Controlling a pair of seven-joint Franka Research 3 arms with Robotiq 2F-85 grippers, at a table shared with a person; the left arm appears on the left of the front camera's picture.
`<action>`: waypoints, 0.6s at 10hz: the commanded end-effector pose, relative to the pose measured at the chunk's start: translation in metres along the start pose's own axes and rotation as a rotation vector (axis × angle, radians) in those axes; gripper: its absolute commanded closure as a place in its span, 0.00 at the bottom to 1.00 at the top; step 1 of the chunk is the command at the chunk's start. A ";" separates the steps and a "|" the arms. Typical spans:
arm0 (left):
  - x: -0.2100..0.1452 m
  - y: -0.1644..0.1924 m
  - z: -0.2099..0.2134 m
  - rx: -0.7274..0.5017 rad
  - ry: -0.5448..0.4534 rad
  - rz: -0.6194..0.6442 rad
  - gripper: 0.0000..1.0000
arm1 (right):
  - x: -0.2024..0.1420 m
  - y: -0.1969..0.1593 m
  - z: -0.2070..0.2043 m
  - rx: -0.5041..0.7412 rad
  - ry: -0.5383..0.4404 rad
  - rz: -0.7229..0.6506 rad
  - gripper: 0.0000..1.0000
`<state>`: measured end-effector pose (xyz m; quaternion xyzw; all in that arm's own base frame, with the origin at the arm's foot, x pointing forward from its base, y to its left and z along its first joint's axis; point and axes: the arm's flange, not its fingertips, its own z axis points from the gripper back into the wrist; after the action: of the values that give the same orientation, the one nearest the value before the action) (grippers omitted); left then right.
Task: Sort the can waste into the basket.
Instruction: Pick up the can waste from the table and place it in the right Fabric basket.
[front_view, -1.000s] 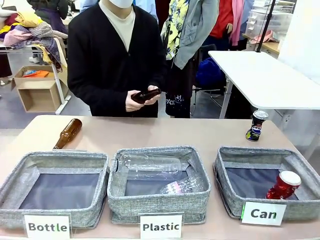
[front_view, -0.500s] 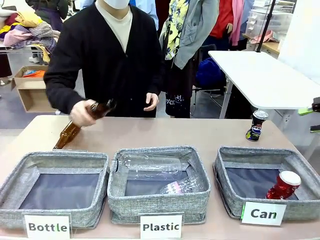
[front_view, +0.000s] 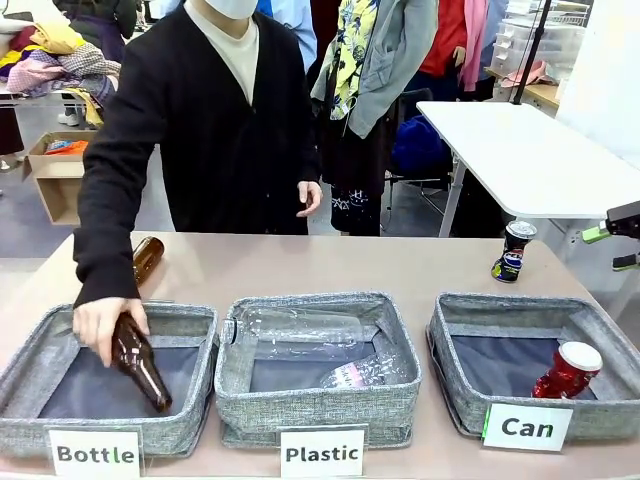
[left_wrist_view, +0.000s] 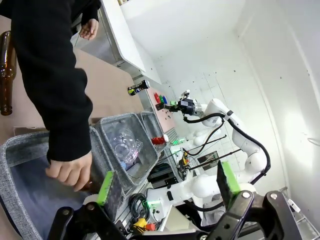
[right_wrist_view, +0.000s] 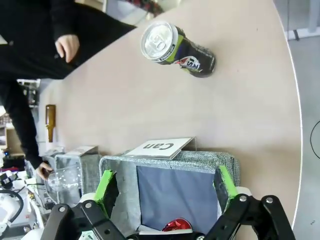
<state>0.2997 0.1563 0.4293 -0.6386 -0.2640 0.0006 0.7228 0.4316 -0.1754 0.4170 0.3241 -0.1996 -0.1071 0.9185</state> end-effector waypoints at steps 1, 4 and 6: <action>0.000 -0.004 0.000 0.003 -0.001 0.009 0.00 | 0.001 0.001 -0.002 -0.007 0.001 0.005 0.00; -0.010 -0.017 0.025 0.012 0.013 -0.033 0.00 | 0.028 -0.018 -0.006 0.037 -0.085 0.170 0.00; -0.030 -0.042 0.070 0.036 0.029 -0.065 0.00 | 0.044 -0.034 -0.019 0.104 -0.116 0.304 0.00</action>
<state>0.2577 0.1864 0.4488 -0.6190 -0.2745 -0.0148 0.7357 0.4611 -0.1977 0.4123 0.3114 -0.2735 -0.0121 0.9100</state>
